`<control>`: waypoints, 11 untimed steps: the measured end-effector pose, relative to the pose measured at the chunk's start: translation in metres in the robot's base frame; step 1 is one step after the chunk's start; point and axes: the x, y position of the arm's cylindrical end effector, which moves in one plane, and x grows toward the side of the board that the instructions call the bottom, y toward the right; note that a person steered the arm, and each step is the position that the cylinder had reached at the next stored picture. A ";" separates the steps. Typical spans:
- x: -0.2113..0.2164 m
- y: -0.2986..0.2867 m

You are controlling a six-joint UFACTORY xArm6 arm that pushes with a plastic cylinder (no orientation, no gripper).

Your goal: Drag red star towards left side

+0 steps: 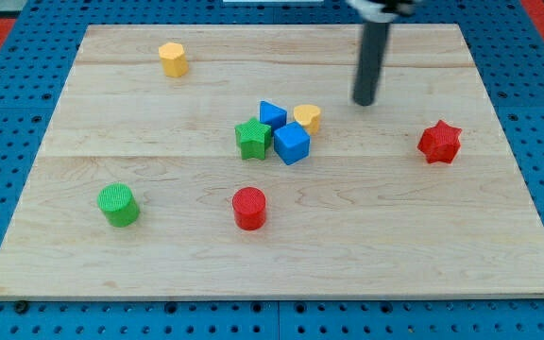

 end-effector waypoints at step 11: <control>0.109 0.016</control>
